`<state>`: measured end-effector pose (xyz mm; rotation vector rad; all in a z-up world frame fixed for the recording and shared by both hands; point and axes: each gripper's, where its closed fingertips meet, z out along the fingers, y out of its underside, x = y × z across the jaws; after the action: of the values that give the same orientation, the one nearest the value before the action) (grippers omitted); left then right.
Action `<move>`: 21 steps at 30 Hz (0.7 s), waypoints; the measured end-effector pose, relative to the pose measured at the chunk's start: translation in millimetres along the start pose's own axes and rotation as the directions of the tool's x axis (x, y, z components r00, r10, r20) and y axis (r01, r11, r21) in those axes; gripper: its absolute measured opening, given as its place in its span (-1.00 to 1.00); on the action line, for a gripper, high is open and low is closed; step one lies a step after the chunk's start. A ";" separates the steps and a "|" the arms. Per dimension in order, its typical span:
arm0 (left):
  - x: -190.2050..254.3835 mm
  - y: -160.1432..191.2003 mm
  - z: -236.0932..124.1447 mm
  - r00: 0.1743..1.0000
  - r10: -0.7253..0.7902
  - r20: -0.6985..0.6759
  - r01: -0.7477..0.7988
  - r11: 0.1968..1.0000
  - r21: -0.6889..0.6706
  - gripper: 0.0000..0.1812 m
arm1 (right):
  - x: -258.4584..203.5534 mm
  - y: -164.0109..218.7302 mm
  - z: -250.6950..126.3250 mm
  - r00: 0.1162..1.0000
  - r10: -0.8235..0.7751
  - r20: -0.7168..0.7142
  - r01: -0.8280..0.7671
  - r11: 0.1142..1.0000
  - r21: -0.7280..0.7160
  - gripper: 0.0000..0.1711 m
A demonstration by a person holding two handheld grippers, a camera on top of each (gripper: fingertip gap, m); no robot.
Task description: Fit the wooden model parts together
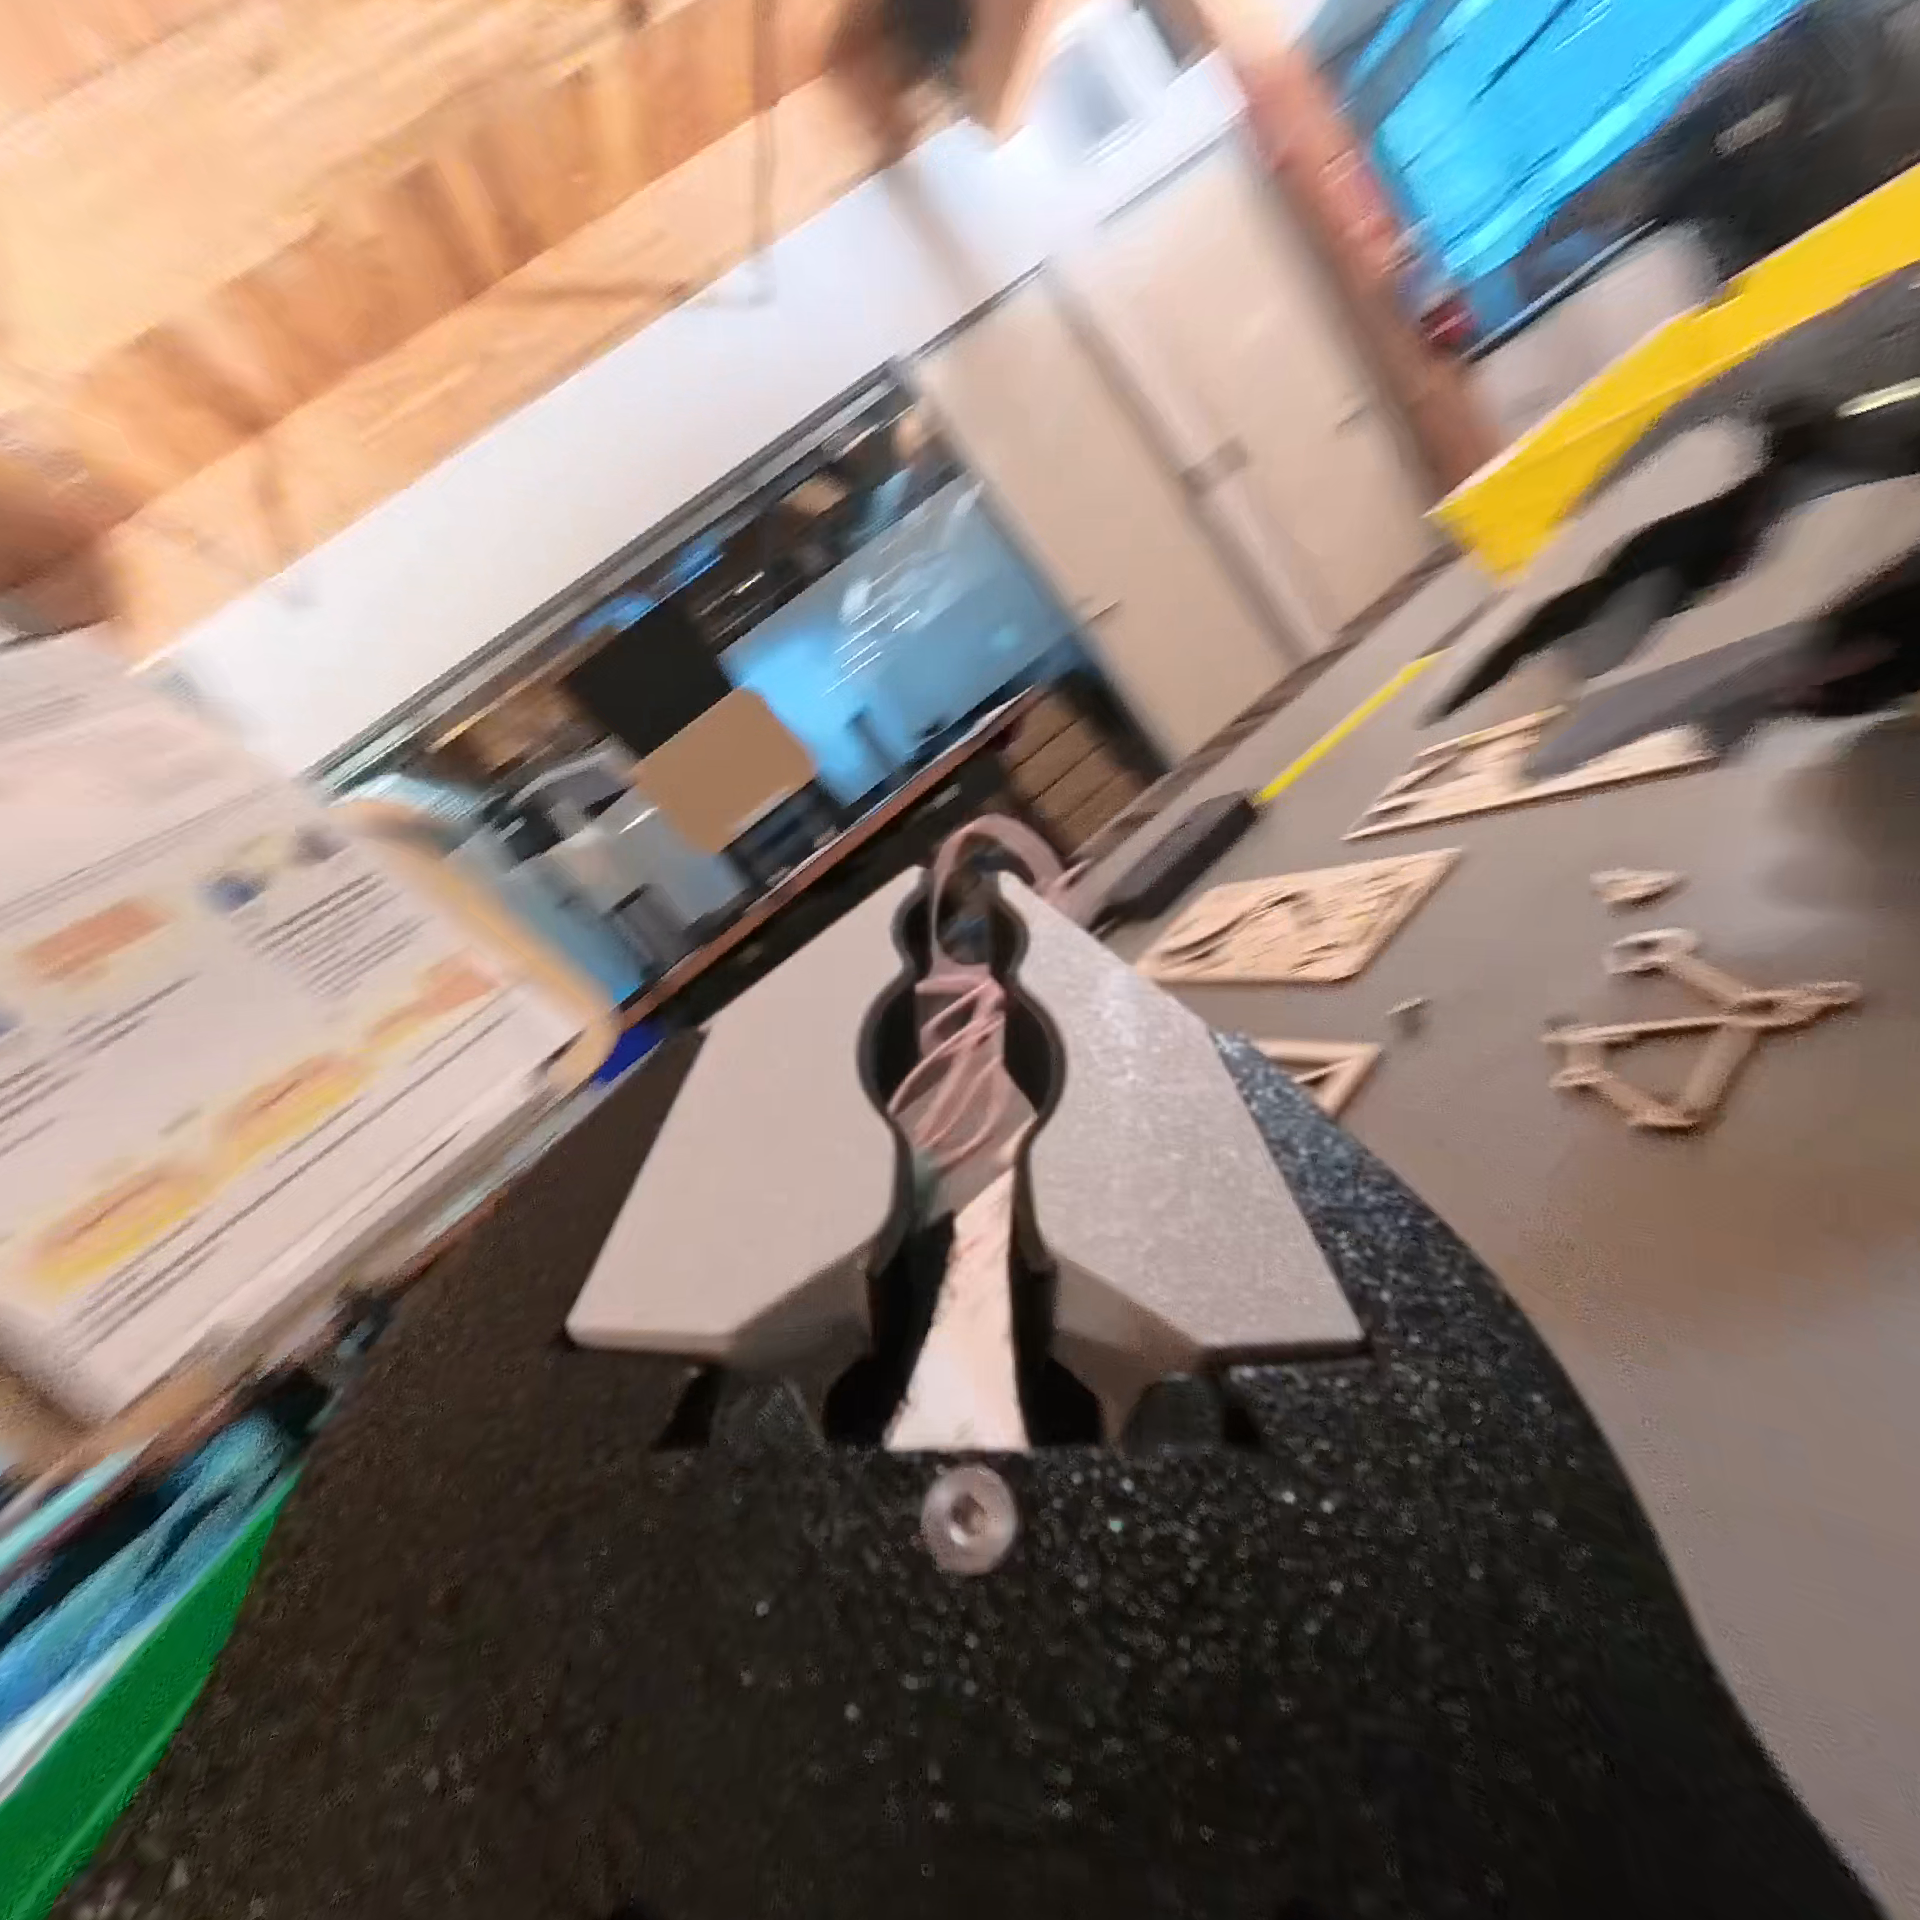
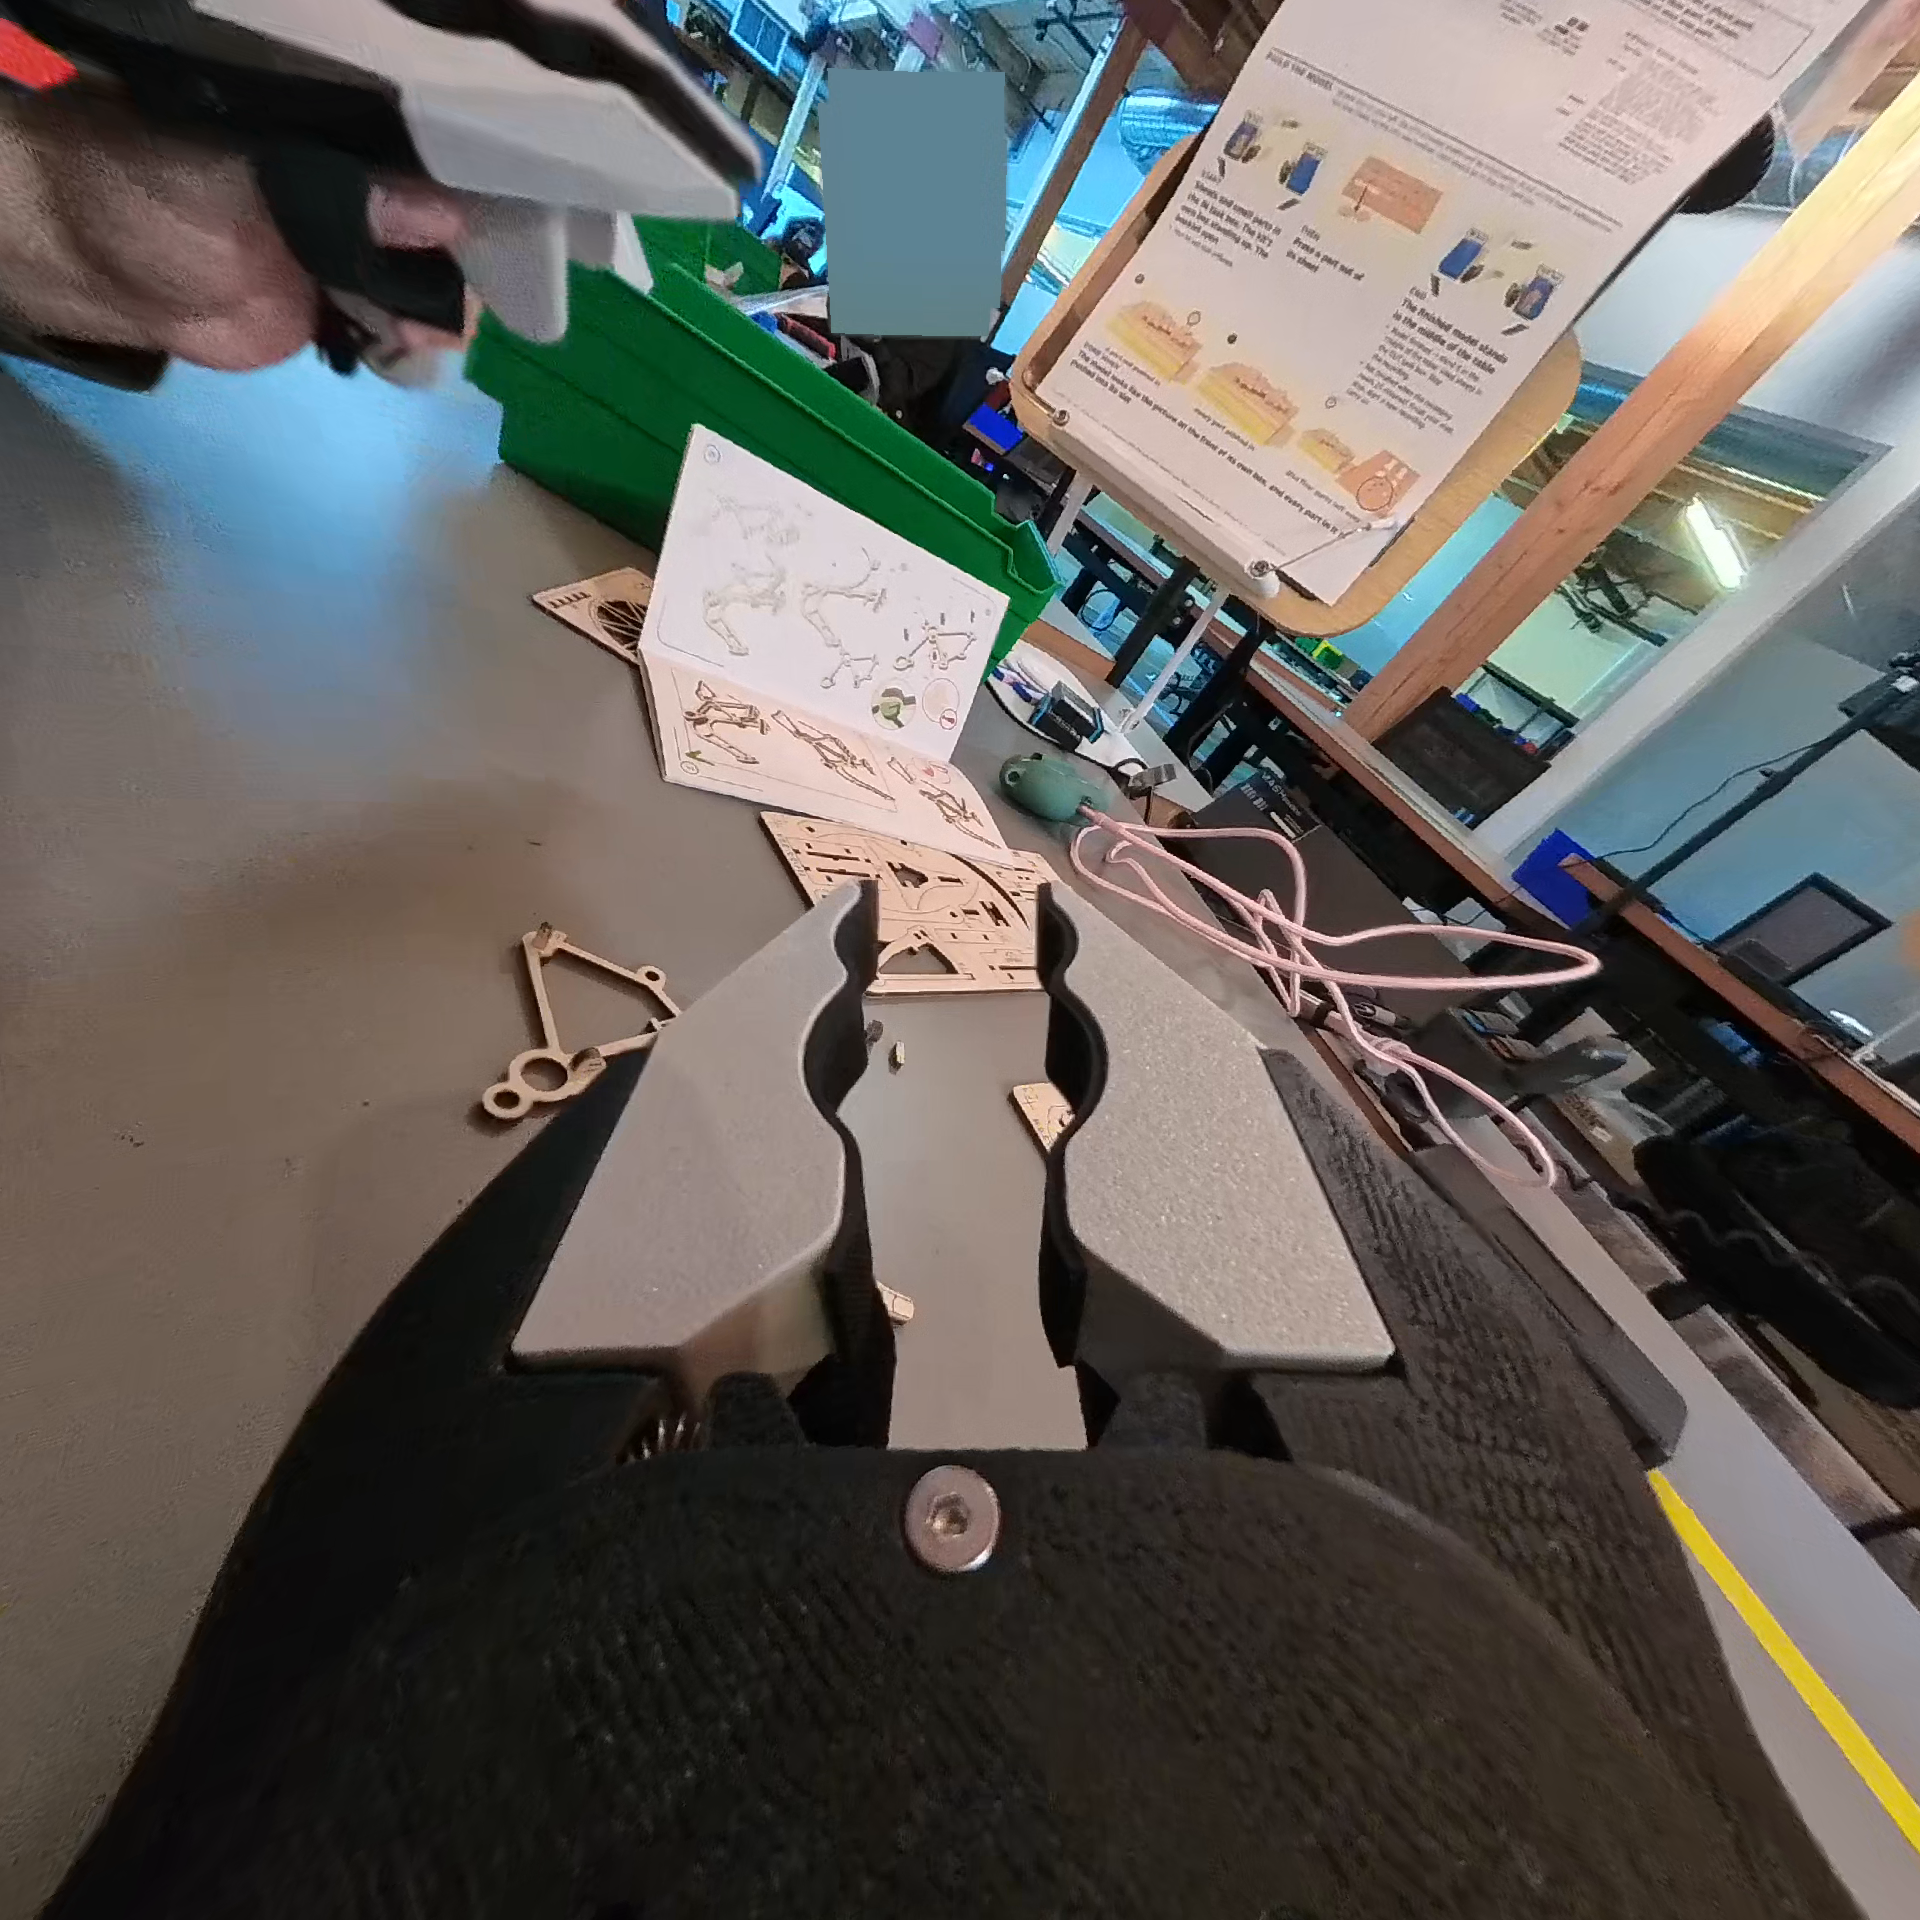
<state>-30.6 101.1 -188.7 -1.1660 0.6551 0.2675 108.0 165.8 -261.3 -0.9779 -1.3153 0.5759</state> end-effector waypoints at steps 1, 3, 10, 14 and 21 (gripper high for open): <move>-18.1 10.6 -4.1 0.996 -0.003 0.091 0.009 0.998 -0.068 -0.84 | -0.6 -0.2 0.5 1.000 -0.009 -0.001 0.009 1.000 -0.001 -0.66; -46.3 39.1 -10.8 0.974 -0.046 0.221 0.094 0.973 -0.213 -0.38 | -1.7 -0.6 1.3 1.000 -0.029 -0.002 0.029 1.000 -0.004 -0.66; -40.0 155.3 -25.1 0.919 -0.309 0.246 0.392 0.638 -0.662 -0.18 | -3.9 -2.3 1.5 0.998 -0.056 -0.003 0.056 0.998 -0.001 -0.67; -21.4 151.1 -17.0 0.843 -0.509 0.173 0.491 0.599 -0.632 -1.00 | -5.2 -3.0 1.5 0.998 -0.058 0.004 0.058 0.998 0.003 -0.67; -54.5 114.8 -31.7 0.648 -0.720 0.246 0.743 0.529 -0.409 -1.00 | -7.6 -5.2 0.9 0.998 -0.056 0.015 0.056 0.998 0.015 -0.68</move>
<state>-143.6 124.2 -250.7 -1.8168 -0.0215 -0.3011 104.7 157.2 -261.0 -0.9237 -1.3465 0.5508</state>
